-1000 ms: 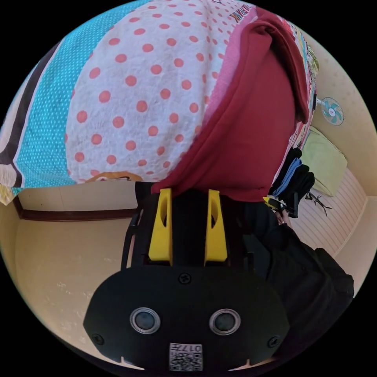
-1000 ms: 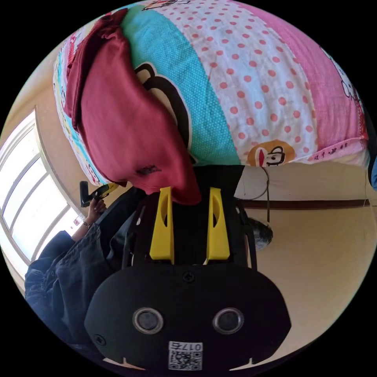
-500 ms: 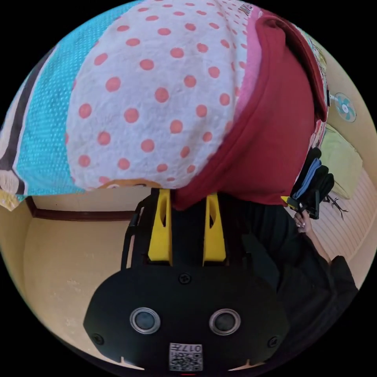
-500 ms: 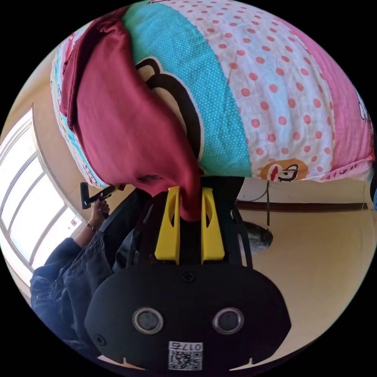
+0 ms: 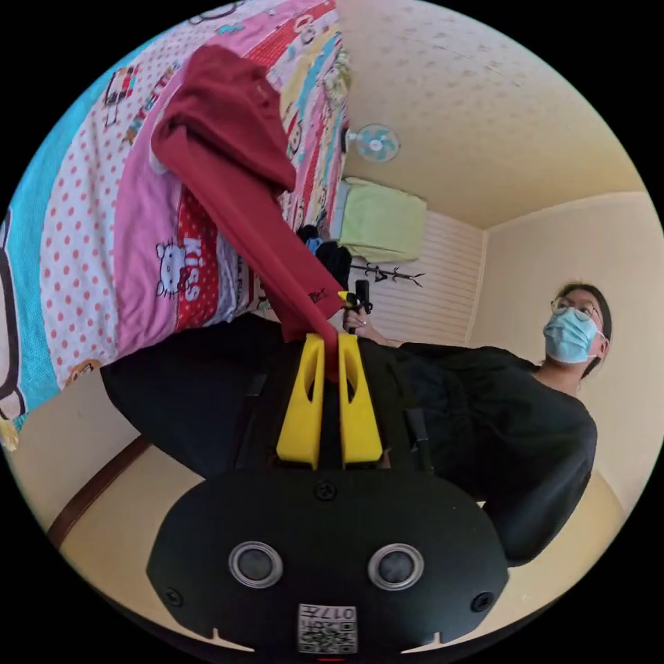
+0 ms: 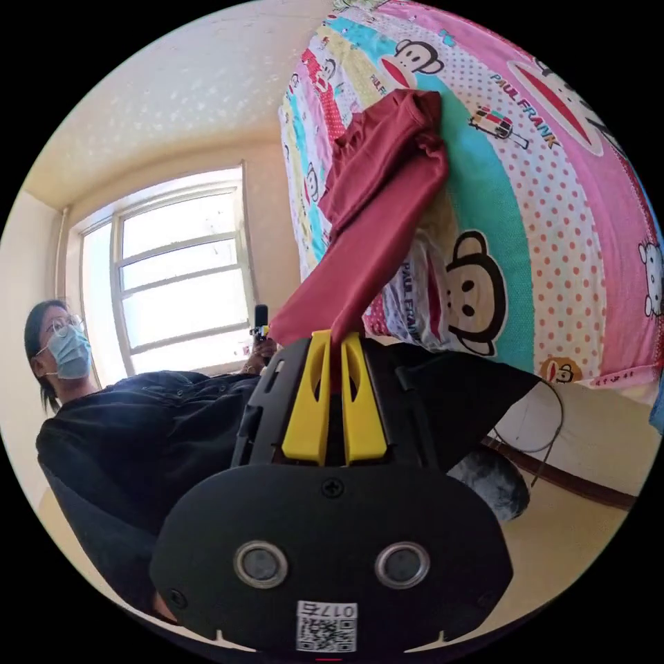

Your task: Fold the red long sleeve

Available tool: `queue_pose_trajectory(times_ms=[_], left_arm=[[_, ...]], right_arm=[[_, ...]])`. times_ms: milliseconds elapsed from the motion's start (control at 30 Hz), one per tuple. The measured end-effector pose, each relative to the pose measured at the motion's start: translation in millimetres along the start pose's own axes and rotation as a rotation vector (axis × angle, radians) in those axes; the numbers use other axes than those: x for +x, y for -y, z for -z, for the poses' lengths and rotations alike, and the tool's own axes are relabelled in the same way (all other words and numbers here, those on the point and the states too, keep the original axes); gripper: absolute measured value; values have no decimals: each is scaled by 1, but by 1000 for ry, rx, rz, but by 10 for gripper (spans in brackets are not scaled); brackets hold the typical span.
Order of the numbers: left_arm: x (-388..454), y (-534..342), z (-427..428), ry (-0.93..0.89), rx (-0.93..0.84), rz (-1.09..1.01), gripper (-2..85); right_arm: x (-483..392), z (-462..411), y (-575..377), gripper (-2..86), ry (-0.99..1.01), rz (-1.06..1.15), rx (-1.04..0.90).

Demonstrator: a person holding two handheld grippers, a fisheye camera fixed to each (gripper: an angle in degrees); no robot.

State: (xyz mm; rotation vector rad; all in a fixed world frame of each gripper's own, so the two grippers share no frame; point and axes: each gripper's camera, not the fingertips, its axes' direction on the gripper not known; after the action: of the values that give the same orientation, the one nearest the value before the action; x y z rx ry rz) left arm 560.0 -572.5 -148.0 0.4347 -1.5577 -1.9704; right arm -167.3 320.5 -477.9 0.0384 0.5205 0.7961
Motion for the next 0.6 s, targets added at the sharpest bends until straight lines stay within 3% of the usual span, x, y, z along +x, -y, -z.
queue_pose_trajectory(times_ms=[100,167,367,433,500,600], left_arm=[[63,-8,21,-20,-12,-92,40],[74,-24,19,-159,-38,-72,41],[15,-50,19,-221,49,177,40],[-5,-28,23,-191,67,220,40],[-20,14,22,-239,41,197,40],[-45,106,32,-305,95,189,40]], right_arm=[[-39,26,-23,26,109,68,88],[-47,32,-43,26,179,65,98],[-9,39,-82,26,85,-162,124],[7,31,-59,27,76,-196,100],[12,9,1,28,29,-100,9],[21,-7,94,29,26,-50,19]])
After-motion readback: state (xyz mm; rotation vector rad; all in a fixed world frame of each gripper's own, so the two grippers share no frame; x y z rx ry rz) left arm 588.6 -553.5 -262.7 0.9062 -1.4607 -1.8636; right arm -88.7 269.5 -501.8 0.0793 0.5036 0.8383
